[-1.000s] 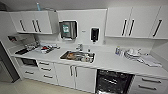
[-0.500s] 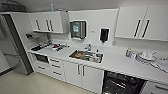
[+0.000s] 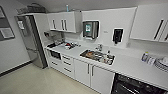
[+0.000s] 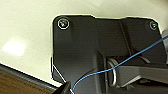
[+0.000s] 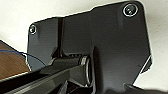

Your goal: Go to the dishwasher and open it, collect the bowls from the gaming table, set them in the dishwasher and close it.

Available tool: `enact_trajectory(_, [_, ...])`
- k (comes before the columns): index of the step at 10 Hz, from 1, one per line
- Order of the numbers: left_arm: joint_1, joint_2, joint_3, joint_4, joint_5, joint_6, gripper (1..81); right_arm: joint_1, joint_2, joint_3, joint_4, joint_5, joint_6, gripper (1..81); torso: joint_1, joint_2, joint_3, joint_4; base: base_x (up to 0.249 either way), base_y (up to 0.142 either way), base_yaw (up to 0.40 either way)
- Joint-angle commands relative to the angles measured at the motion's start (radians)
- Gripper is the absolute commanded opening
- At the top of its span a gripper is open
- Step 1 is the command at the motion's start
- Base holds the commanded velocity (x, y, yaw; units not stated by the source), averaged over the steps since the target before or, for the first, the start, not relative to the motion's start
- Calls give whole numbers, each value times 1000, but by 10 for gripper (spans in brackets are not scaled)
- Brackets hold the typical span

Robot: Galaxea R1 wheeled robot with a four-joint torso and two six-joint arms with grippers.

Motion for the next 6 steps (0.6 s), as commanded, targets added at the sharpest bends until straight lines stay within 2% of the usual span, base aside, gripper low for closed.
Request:
enact_trajectory(1, [-36,-17,0,8,44,14,811,42,5,3,9,-53,-1,811,0,0,0,0,0,0,342])
enact_trajectory(2, [-34,-17,0,25,44,17,811,41,5,3,8,-54,-2,811,0,0,0,0,0,0,341])
enact_trajectory(3, [-36,-19,0,75,43,15,811,41,3,0,9,-53,-2,811,0,0,0,0,0,0,342])
enact_trajectory(4, [-37,-19,0,84,44,15,811,41,5,-2,9,-53,-1,811,0,0,0,0,0,0,342])
enact_trajectory(6, [-42,-16,0,77,47,12,811,41,9,-2,9,-54,-1,811,0,0,0,0,0,0,342])
